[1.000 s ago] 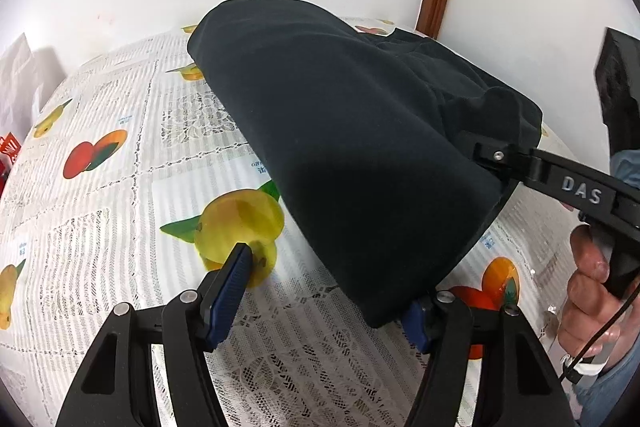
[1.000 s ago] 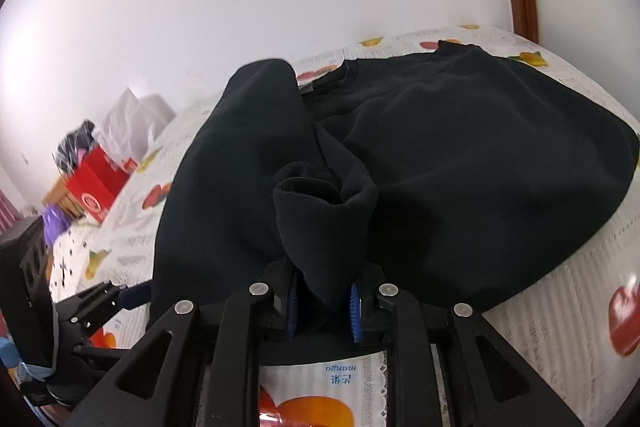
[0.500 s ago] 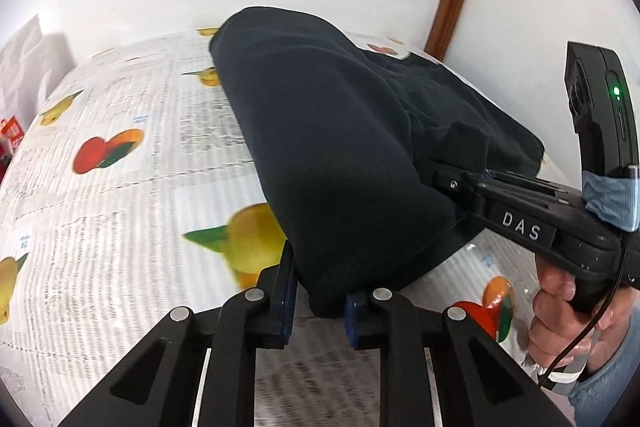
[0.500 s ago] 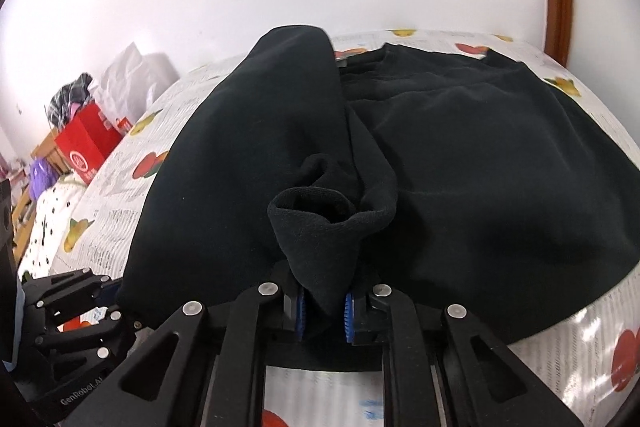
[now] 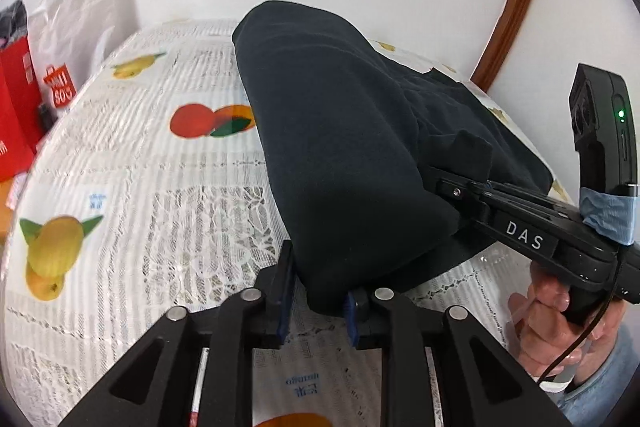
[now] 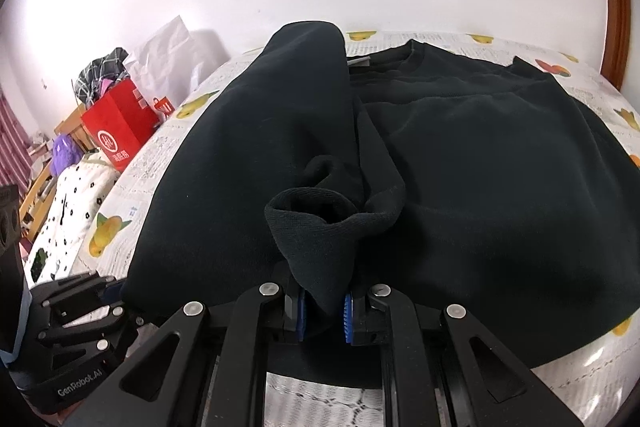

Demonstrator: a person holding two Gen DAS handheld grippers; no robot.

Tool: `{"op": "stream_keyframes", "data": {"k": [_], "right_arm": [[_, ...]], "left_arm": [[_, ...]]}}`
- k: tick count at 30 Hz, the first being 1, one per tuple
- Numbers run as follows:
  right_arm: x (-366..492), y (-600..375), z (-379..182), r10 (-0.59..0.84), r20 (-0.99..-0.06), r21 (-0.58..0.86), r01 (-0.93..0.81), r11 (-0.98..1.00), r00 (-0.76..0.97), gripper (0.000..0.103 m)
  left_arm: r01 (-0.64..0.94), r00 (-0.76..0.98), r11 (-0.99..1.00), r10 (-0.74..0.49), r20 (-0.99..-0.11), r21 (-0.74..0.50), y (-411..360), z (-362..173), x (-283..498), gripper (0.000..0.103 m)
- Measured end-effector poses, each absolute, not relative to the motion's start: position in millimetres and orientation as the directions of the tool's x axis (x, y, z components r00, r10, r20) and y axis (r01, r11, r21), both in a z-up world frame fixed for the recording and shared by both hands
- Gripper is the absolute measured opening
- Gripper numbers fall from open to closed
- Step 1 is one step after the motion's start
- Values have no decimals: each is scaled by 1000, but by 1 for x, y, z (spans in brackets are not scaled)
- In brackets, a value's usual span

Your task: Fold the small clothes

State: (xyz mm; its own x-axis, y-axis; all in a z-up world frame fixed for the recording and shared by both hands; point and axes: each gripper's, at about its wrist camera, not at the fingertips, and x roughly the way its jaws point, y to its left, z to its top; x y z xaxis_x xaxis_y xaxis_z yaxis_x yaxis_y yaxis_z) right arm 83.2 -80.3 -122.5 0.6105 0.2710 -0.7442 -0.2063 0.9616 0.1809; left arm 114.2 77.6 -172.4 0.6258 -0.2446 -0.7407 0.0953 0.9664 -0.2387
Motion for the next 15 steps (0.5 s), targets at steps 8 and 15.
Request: {"op": "stream_keyframes", "data": {"k": [8, 15], "right_arm": [[85, -85, -123, 309, -737, 239, -196, 951, 601, 13], [82, -98, -120, 380, -689, 338, -191, 922, 617, 12]], "left_arm": [[92, 620, 979, -201, -758, -184, 55, -175, 123, 48], [78, 627, 993, -117, -770, -87, 36, -180, 131, 64]]}}
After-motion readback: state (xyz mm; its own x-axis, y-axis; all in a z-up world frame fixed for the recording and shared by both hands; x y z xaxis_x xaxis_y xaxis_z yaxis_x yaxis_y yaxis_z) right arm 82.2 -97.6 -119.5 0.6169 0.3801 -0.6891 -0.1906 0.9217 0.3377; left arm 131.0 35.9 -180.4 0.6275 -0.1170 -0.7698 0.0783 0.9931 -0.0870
